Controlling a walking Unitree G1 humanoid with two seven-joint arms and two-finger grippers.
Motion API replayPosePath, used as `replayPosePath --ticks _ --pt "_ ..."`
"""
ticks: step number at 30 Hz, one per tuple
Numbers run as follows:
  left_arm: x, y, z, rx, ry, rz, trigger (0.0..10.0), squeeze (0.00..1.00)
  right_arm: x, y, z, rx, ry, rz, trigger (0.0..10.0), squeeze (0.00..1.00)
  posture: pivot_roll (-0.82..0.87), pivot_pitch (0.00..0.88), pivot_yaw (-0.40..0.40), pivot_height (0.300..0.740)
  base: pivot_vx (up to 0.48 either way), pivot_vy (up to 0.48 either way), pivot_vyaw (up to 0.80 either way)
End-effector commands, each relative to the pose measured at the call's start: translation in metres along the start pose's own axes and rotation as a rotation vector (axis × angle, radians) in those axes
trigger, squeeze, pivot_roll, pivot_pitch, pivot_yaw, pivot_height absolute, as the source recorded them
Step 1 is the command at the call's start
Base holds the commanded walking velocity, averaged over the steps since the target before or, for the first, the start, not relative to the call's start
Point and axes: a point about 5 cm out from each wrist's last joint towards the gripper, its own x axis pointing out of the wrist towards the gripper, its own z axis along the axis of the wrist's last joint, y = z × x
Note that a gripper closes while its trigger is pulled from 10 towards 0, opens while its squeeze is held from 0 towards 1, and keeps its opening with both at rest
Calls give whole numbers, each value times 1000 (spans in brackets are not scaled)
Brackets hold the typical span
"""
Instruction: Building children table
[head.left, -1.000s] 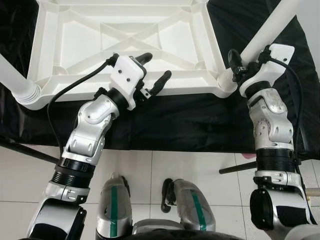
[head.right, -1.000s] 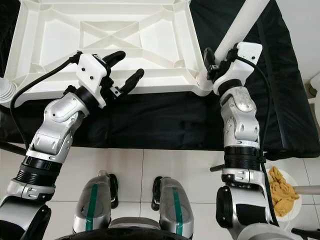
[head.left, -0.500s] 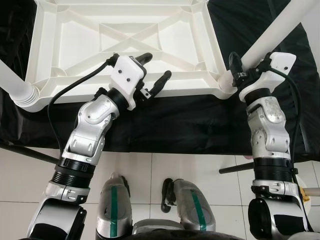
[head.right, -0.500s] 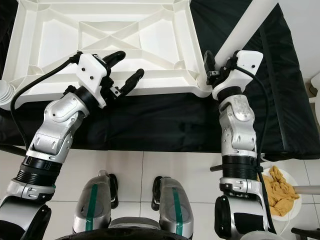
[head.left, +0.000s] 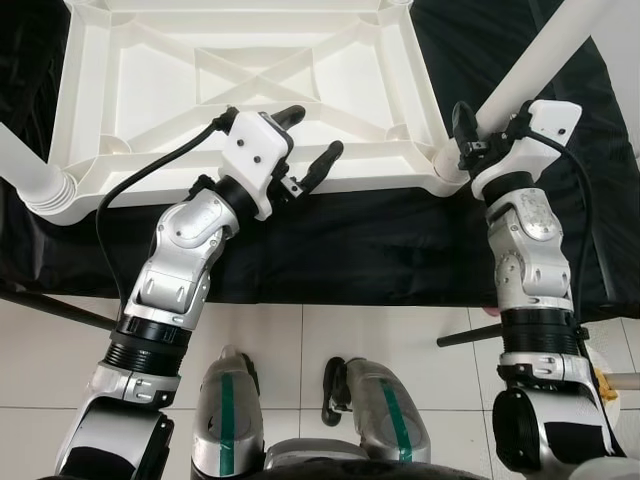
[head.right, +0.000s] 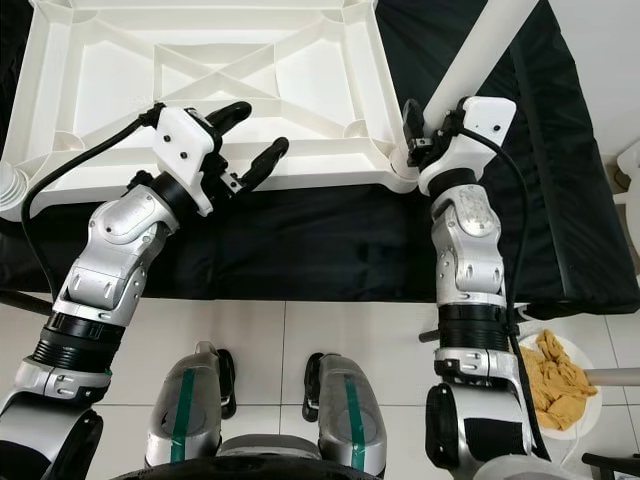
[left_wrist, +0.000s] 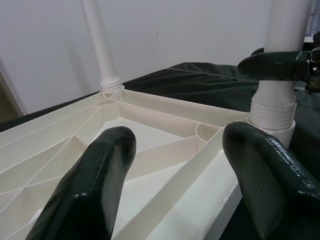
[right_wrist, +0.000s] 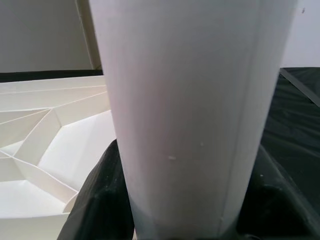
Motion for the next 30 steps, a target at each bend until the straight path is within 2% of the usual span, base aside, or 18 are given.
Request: replayPosePath --ticks 1,13,16,20,28,30 --pt "-1 0 2 3 -2 6 10000 0 -12 2 -44 38 219 -15 10000 0 109 76 -56 740 0 0 0" --pt "-1 1 2 6 -1 5 10000 0 -14 9 -51 19 254 44 10000 0 113 72 -54 740 0 0 0" --pt "-2 1 2 8 -1 4 10000 0 -15 16 -48 -89 218 116 10000 0 113 71 -53 740 0 0 0" --pt "-1 0 2 7 -1 3 10000 0 -17 22 -45 -145 187 189 10000 0 112 69 -53 740 0 0 0" --pt "-1 0 3 8 -3 3 10000 0 -21 20 -48 -122 202 202 10000 0 110 72 -53 740 0 0 0" --pt "-1 0 3 7 -3 4 10000 0 -22 18 -50 -76 211 183 10000 0 107 78 -53 740 0 0 0"
